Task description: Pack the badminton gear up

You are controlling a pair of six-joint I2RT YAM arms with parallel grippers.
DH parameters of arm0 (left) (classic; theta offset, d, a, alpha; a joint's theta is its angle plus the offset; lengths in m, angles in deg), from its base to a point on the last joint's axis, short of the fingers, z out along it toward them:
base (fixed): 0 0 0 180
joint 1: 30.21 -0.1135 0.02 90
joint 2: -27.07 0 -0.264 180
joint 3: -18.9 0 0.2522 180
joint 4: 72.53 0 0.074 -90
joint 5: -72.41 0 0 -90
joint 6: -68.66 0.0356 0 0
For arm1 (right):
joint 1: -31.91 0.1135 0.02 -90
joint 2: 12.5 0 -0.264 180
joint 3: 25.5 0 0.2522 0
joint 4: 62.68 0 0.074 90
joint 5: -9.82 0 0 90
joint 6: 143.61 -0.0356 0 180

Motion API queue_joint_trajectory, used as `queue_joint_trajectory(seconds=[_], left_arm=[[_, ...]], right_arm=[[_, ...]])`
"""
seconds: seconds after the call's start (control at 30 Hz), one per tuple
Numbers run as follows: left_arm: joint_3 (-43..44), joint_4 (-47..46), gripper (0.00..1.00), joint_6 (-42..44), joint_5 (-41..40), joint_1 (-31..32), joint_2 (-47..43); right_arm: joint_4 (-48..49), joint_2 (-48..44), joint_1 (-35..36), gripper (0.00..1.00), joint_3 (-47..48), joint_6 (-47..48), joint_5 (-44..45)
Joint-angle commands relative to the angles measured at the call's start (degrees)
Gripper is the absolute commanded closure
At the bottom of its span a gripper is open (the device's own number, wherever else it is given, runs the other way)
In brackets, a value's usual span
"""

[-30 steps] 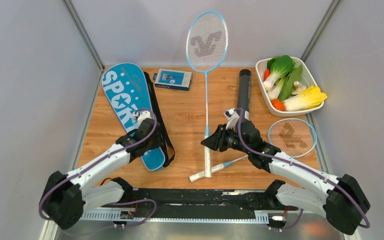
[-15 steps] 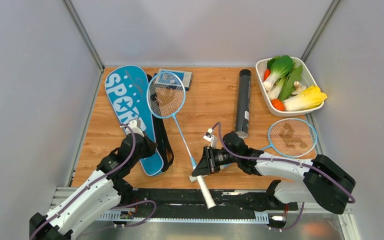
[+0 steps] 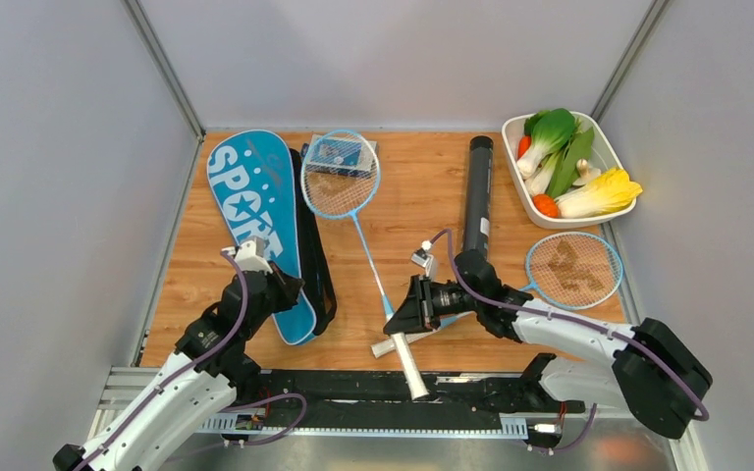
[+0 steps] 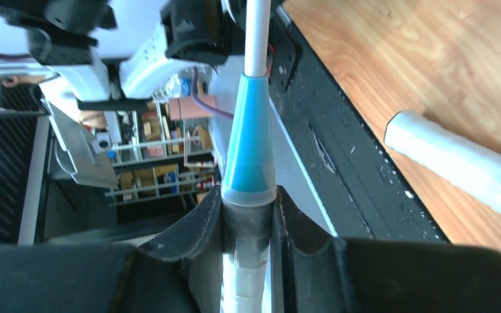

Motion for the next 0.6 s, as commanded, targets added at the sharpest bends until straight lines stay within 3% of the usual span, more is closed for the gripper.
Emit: queue_joint_trajectory(seconds=[0.0, 0.33, 0.5, 0.57], left_arm=[[0.41, -0.26, 1.00, 0.88, -1.59, 0.04, -1.04], [-0.90, -3.99, 1.00, 2.16, -0.08, 0.11, -2.21], [-1.47, -5.75, 1.00, 3.98, 1.03, 0.04, -2.22], [-1.09, -5.67, 1.00, 4.74, 1.78, 0.04, -2.17]], right_arm=[[0.76, -5.46, -4.46, 1.00, -0.51, -1.65, -0.62], [0.62, -1.77, -4.59, 1.00, -0.86, -1.33, -4.79], [7.72, 3.60, -3.68, 1.00, -0.23, -4.21, -12.41], [6.43, 5.29, -3.23, 1.00, 0.70, -2.99, -13.30]])
